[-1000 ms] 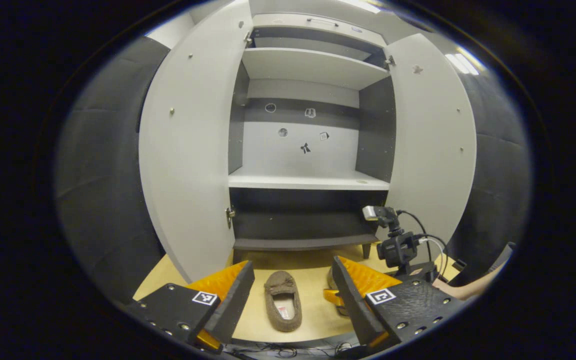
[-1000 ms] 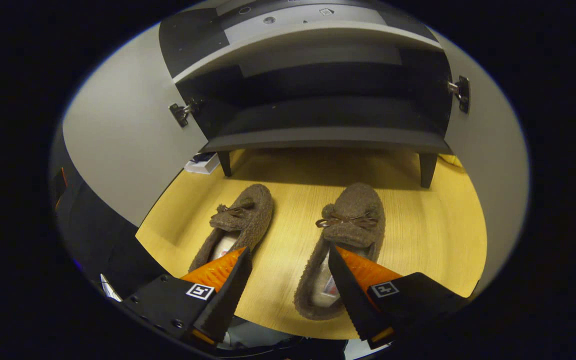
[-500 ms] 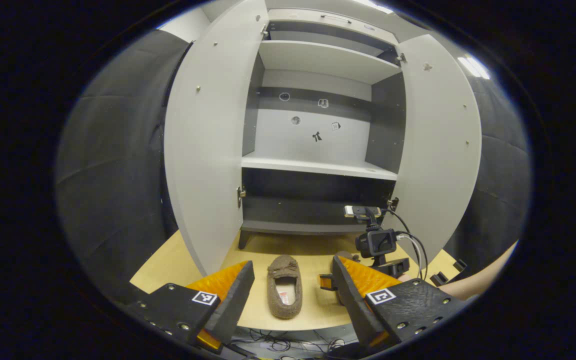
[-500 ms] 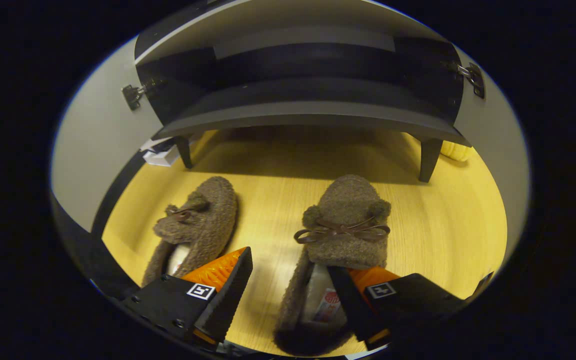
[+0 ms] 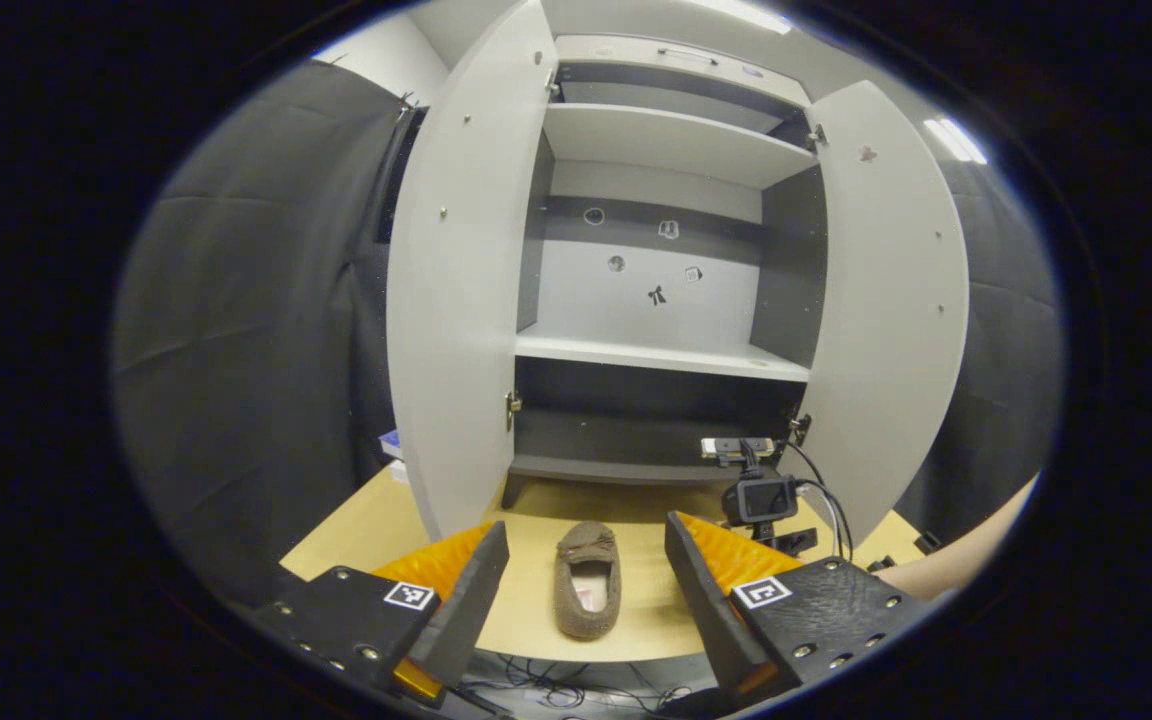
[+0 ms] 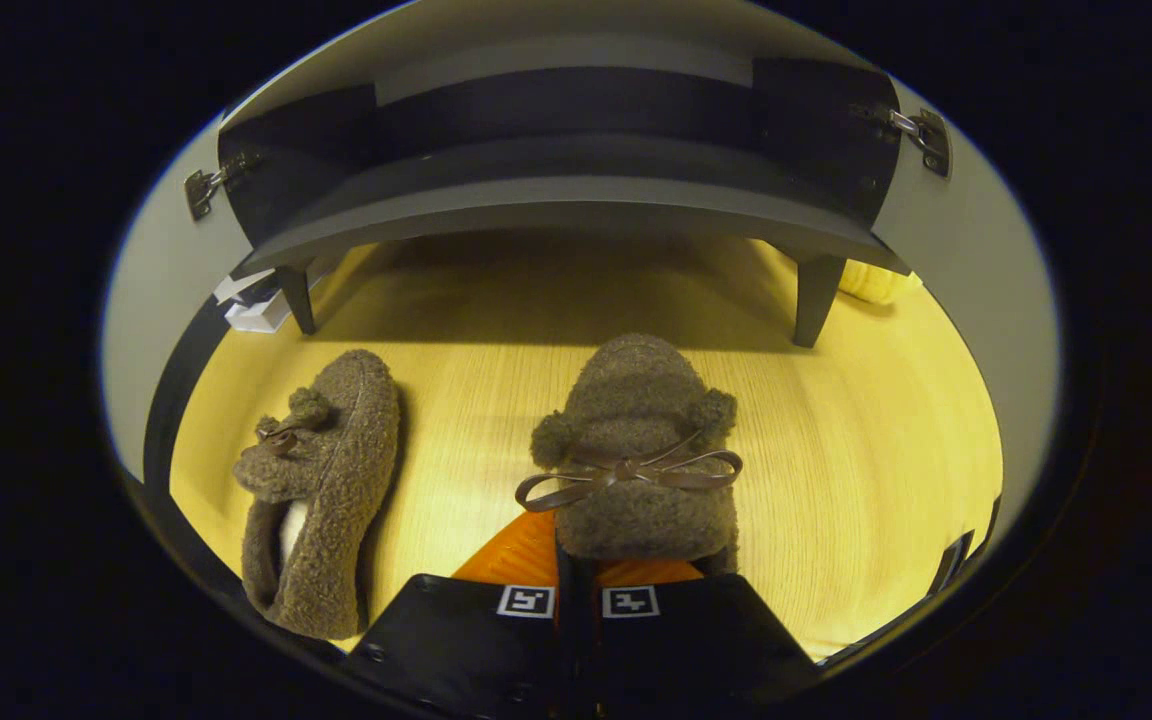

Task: Grab one shoe with the right hand and put it into the shoe cabinet, grab the other shoe with the left hand and put it into the shoe cabinet; then close the right door with the right hand and the left door with the left hand.

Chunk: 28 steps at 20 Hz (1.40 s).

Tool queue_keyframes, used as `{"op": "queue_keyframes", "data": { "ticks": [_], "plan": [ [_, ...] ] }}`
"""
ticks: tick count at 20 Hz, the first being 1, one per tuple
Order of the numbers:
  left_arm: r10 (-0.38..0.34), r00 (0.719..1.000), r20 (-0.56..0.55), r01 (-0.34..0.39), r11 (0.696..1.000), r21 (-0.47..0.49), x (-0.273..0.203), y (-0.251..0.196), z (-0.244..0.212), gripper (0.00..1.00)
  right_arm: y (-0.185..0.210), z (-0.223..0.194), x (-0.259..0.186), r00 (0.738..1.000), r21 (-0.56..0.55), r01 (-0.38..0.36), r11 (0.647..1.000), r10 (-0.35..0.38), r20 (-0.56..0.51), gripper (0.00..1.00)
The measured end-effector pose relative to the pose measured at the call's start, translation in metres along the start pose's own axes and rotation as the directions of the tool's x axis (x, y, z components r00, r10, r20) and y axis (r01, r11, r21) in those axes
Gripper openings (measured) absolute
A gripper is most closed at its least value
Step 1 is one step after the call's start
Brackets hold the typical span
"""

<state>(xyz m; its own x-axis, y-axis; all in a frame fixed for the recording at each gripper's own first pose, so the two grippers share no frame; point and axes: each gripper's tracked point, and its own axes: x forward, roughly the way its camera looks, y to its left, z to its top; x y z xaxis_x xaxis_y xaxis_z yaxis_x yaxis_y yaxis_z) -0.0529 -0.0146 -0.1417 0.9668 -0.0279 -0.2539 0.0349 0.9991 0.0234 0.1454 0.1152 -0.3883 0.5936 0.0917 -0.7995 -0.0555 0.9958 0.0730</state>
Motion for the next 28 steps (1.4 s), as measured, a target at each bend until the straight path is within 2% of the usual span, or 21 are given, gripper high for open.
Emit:
{"op": "queue_keyframes", "data": {
  "ticks": [3, 4, 6, 9, 14, 15, 16, 18, 20, 25, 26, 28],
  "plan": [
    [-0.008, 1.0, 0.002, 0.008, 1.0, -0.004, -0.008, -0.001, 0.0, 0.92, -0.007, -0.003, -0.018, 0.998, 0.041, -0.061, 0.997, 0.062, -0.027, 0.03],
    [-0.013, 1.0, 0.003, 0.013, 1.0, -0.006, -0.01, -0.001, 0.0, 0.92, -0.012, 0.0, -0.026, 0.998, 0.043, -0.06, 0.997, 0.06, -0.016, 0.0],
    [-0.018, 1.0, 0.008, 0.018, 1.0, -0.004, -0.01, -0.001, 0.0, 0.92, -0.018, 0.001, -0.044, 0.998, 0.081, -0.053, 0.995, 0.055, -0.012, 0.03],
    [-0.026, 0.999, 0.025, 0.026, 1.0, -0.001, -0.01, -0.001, 0.006, 0.92, -0.013, -0.011, -0.067, 0.995, 0.174, -0.09, 0.981, 0.097, -0.033, 0.01],
    [-0.039, 0.996, 0.074, 0.037, 0.999, 0.027, -0.009, 0.001, 0.021, 0.92, -0.011, -0.024, -0.113, 0.993, 0.056, -0.118, 0.991, 0.118, -0.011, 0.03],
    [-0.044, 0.996, 0.079, 0.041, 0.998, 0.038, -0.01, 0.002, 0.021, 0.98, -0.007, -0.027, -0.124, 0.991, 0.05, -0.136, 0.99, 0.136, -0.003, 0.03],
    [-0.046, 0.996, 0.082, 0.042, 0.998, 0.048, -0.01, 0.003, 0.022, 0.85, -0.003, -0.028, -0.135, 0.988, 0.05, -0.153, 0.987, 0.153, 0.005, 0.03],
    [-0.047, 0.996, 0.078, 0.043, 0.998, 0.055, -0.009, 0.006, 0.02, 0.98, 0.0, -0.033, -0.157, 0.983, 0.054, -0.181, 0.982, 0.181, 0.019, 0.03],
    [-0.051, 0.996, 0.078, 0.047, 0.998, 0.045, -0.008, 0.007, 0.019, 0.98, 0.004, -0.035, -0.177, 0.98, 0.049, -0.196, 0.979, 0.195, 0.033, 0.03],
    [-0.057, 0.995, 0.08, 0.052, 0.997, 0.059, 0.002, 0.01, 0.02, 0.98, 0.008, -0.015, -0.214, 0.973, 0.019, -0.204, 0.979, 0.2, 0.111, 0.0],
    [-0.061, 0.995, 0.077, 0.057, 0.997, 0.058, 0.005, 0.009, 0.02, 0.91, 0.01, -0.009, -0.217, 0.972, 0.021, -0.205, 0.978, 0.201, 0.123, 0.03],
    [-0.079, 0.994, 0.071, 0.076, 0.996, 0.052, 0.008, 0.004, 0.024, 0.91, 0.017, 0.003, -0.229, 0.966, 0.021, -0.222, 0.975, 0.217, 0.137, 0.03]
  ]
}}
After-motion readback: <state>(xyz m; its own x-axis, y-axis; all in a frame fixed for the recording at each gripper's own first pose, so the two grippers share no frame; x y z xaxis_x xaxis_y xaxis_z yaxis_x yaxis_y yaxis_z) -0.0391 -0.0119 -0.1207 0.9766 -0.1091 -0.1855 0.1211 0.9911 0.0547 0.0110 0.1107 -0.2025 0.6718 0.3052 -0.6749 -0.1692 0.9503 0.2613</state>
